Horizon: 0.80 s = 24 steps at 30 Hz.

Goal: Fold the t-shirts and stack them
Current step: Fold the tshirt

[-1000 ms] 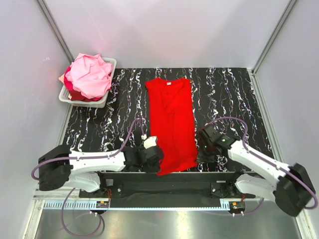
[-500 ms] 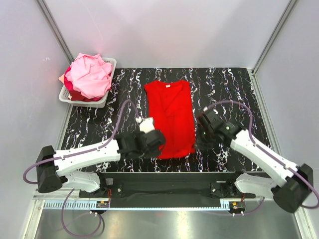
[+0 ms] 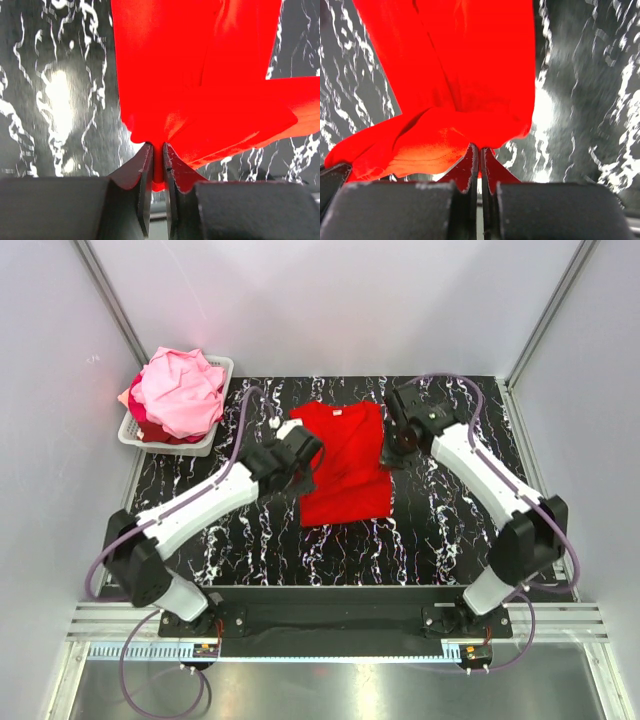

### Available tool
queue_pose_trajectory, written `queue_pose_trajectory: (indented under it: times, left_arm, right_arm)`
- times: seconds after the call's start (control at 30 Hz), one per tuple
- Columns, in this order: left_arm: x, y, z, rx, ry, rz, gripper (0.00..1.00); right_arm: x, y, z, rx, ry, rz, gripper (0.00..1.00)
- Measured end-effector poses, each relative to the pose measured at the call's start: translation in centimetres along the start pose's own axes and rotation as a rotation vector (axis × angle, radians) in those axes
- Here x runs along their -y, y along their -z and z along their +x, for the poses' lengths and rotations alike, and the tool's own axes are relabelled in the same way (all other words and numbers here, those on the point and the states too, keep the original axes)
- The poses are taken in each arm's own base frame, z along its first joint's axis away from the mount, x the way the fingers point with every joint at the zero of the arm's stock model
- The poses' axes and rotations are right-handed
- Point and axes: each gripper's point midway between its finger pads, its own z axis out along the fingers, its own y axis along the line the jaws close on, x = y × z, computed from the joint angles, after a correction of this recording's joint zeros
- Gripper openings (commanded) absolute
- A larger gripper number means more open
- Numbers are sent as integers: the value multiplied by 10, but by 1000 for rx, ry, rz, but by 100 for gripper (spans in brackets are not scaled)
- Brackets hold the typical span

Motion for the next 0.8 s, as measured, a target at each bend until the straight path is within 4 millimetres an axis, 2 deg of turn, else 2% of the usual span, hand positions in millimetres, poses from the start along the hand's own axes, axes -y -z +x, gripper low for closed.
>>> queue_pose_trajectory:
  times: [0.1, 0.23, 0.63, 0.8]
  left_arm:
    - [-3, -20, -13, -27, -10, -20, 17]
    - [-10, -48, -24, -71, -17, -54, 17]
    - [-27, -109, -38, -181, -29, -93, 17]
    - [-30, -132, -51, -206, -24, -109, 20]
  right_arm:
    - [2, -12, -17, -5, 13, 19, 0]
    - [4, -31, -28, -27, 28, 42, 0]
    - [24, -96, -23, -157, 40, 113, 0]
    - [30, -125, -31, -188, 34, 131, 0]
